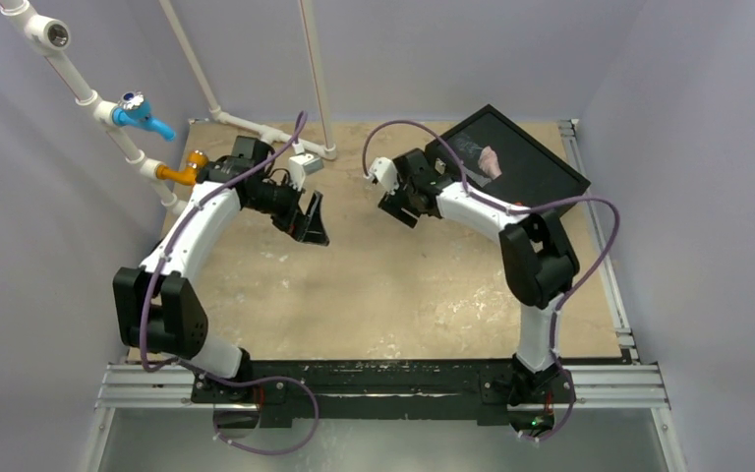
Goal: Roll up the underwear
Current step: Reset both arms
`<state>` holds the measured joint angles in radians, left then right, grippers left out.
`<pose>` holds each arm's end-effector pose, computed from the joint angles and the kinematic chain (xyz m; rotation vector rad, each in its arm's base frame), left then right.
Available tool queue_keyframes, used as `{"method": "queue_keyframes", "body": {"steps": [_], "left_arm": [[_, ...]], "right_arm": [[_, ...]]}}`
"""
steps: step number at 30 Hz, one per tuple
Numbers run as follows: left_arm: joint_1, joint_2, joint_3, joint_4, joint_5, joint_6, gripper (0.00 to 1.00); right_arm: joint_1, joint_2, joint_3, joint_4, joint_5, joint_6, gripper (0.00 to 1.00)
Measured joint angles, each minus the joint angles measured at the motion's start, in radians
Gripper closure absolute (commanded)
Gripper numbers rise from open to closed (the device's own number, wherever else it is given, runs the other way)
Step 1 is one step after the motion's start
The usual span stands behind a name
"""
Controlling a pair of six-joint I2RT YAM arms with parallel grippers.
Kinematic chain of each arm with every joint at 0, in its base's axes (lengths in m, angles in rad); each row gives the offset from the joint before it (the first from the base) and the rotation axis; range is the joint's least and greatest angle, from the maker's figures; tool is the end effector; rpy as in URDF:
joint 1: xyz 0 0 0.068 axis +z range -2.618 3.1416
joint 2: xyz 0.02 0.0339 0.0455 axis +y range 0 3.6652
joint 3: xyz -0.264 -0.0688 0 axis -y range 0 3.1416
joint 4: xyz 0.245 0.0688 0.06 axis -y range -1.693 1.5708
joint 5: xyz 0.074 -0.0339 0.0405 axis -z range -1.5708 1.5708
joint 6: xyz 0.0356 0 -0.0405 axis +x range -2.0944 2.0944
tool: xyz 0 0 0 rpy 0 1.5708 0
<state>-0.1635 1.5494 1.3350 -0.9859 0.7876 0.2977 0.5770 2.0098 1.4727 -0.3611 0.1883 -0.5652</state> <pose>0.2943 -0.0741 0.2915 0.7743 2.4314 -1.0227 0.3735 0.2352 0.1934 -1.2610 2.1128 -0.2271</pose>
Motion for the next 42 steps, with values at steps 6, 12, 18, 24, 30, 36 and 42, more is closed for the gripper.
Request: {"method": "queue_keyframes", "body": {"steps": [6,12,18,24,30,36,42], "left_arm": [[0.0,-0.145,-0.057,0.093,-0.101,-0.029,0.0],[0.005,-0.286,-0.11,0.194,-0.23,-0.072,0.0],[0.014,-0.405,-0.158,0.292,-0.337,-0.105,0.0],[0.02,-0.502,-0.23,0.347,-0.428,-0.142,0.0],[0.02,-0.65,-0.267,0.378,-0.502,-0.156,0.0],[0.022,-0.807,-0.357,0.415,-0.562,-0.155,0.0],[0.024,-0.901,-0.447,0.446,-0.576,-0.148,0.0]], "right_arm": [[-0.018,-0.256,-0.093,0.008,-0.01,0.092,0.06],[-0.1,-0.55,-0.205,0.053,-0.025,0.172,0.01],[-0.217,-0.769,-0.339,0.089,-0.054,0.224,0.01],[-0.227,-0.957,-0.448,0.098,-0.096,0.254,0.01],[-0.227,-1.131,-0.605,0.19,-0.14,0.279,0.01],[-0.241,-1.17,-0.649,0.22,-0.128,0.305,0.01],[-0.287,-1.22,-0.656,0.238,-0.13,0.311,0.01]]}}
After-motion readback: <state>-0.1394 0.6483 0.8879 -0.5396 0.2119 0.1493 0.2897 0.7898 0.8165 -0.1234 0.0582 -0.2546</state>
